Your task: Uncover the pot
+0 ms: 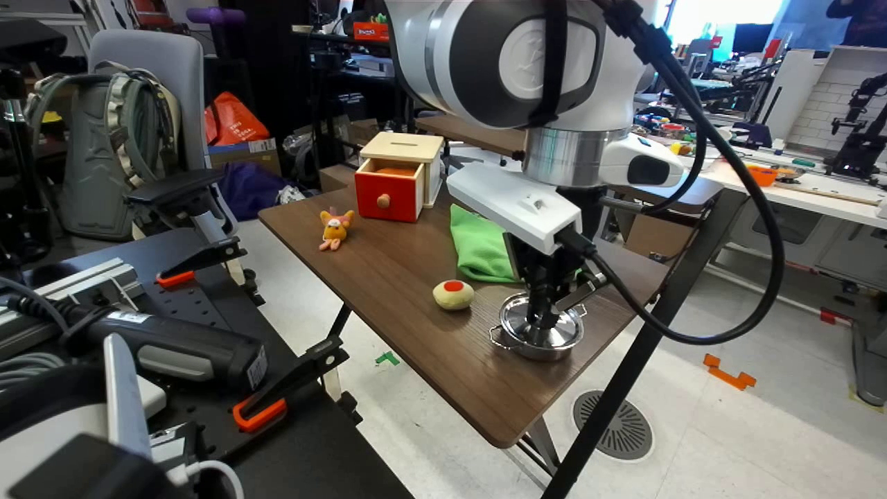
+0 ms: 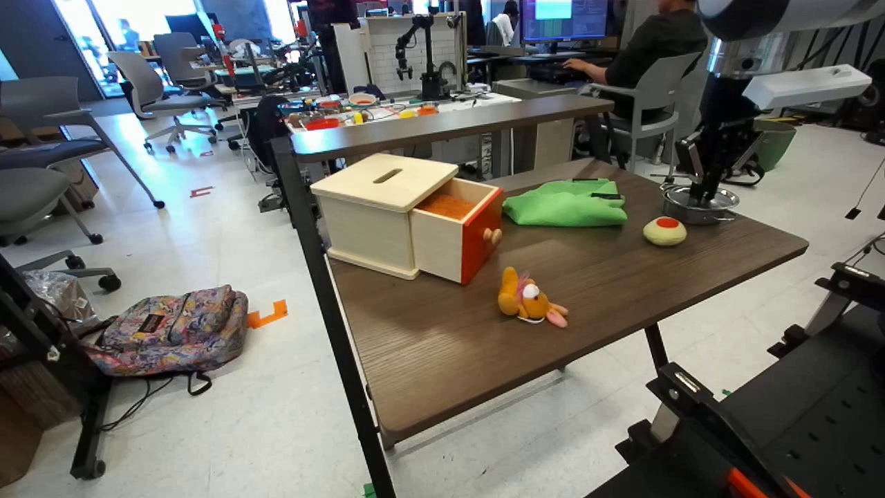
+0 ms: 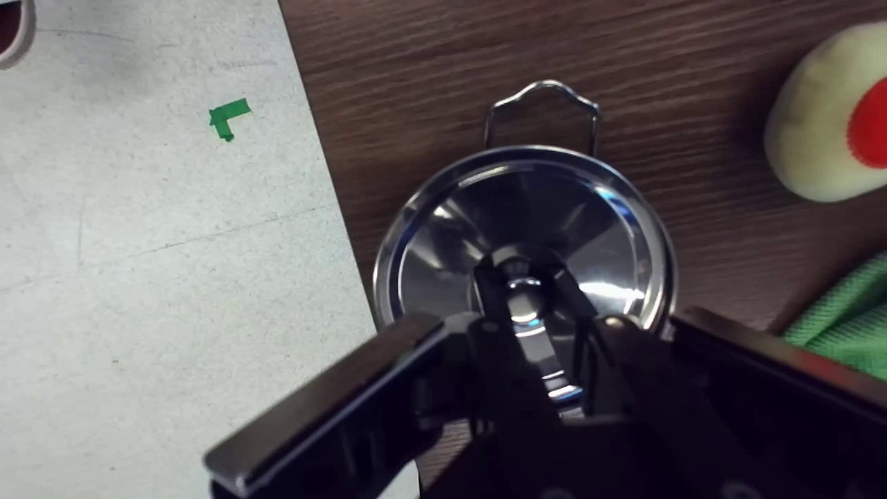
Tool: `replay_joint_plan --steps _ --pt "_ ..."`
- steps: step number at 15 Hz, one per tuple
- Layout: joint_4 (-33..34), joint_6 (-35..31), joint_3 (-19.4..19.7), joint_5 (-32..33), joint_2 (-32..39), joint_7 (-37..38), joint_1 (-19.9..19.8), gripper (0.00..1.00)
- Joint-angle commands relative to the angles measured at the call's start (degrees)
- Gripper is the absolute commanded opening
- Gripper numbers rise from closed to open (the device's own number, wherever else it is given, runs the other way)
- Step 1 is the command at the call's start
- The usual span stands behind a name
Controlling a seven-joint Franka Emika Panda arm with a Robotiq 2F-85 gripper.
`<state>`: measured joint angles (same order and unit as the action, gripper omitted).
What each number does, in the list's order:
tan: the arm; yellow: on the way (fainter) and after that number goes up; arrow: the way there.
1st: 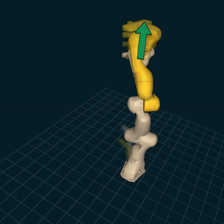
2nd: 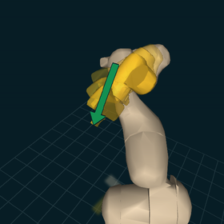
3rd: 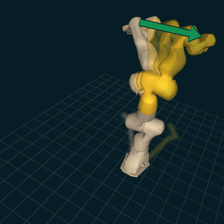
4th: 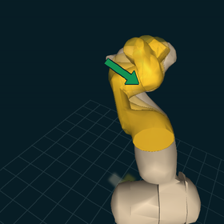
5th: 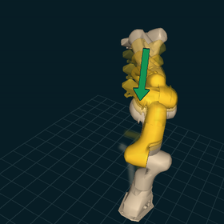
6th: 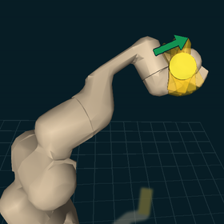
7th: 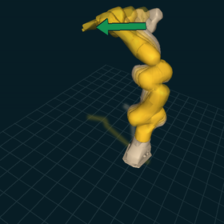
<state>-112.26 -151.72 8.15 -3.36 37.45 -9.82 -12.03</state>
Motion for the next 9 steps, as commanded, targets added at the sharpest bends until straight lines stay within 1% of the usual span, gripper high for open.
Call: replay_joint_plan --steps 1,6,9 --pt "-4.7 0.2 -1.9 0.2 -5.9 -1.4 -2.1 0.05" --pt "-11.0 0.7 -3.1 -0.2 -14.2 -3.8 -2.5 0.05" --pt "-13.9 1.2 -4.1 0.4 -17.1 -5.8 -1.4 0.05"
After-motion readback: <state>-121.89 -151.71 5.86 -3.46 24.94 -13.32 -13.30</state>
